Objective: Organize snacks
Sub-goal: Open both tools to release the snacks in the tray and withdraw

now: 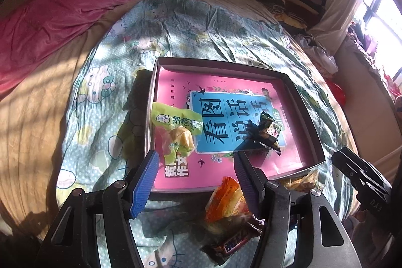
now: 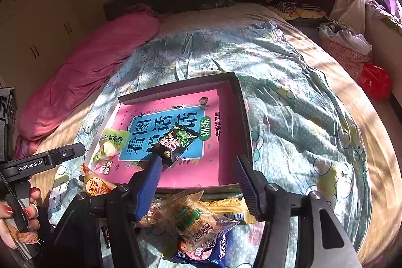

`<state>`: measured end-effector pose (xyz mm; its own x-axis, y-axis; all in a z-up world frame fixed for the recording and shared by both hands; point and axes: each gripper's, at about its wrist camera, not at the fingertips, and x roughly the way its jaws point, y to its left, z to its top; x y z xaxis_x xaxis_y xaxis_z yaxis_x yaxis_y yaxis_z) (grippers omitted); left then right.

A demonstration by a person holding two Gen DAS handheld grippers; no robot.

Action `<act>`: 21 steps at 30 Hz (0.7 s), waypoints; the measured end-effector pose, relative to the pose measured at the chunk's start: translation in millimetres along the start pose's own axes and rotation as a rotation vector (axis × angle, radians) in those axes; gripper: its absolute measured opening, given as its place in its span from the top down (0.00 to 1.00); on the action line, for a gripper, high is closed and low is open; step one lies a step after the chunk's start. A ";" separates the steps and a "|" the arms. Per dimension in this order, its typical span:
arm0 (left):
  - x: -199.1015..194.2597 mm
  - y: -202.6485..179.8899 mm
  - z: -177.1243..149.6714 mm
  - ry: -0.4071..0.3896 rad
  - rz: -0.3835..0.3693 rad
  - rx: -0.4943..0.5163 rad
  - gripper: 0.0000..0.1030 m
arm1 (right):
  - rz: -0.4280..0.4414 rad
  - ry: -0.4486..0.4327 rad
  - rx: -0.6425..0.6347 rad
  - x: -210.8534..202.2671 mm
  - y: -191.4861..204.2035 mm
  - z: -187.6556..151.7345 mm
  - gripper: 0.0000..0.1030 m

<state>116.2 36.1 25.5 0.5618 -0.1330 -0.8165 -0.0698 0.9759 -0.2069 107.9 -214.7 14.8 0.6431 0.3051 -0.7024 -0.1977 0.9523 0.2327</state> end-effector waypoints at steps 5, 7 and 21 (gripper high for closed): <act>-7.4 -1.1 -7.5 0.000 0.000 0.007 0.38 | -0.006 -0.007 -0.021 -6.7 4.8 -2.7 0.41; -9.6 -2.0 -10.0 0.000 -0.001 0.011 0.38 | -0.009 -0.007 -0.026 -9.2 6.1 -5.3 0.41; -24.3 -7.6 -28.2 0.003 -0.008 0.033 0.38 | -0.018 -0.007 -0.078 -25.7 16.2 -23.9 0.40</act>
<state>79.8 27.0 31.7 0.5596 -0.1413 -0.8166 -0.0382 0.9799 -0.1957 70.5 -206.9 20.5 0.6522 0.2882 -0.7011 -0.2429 0.9556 0.1669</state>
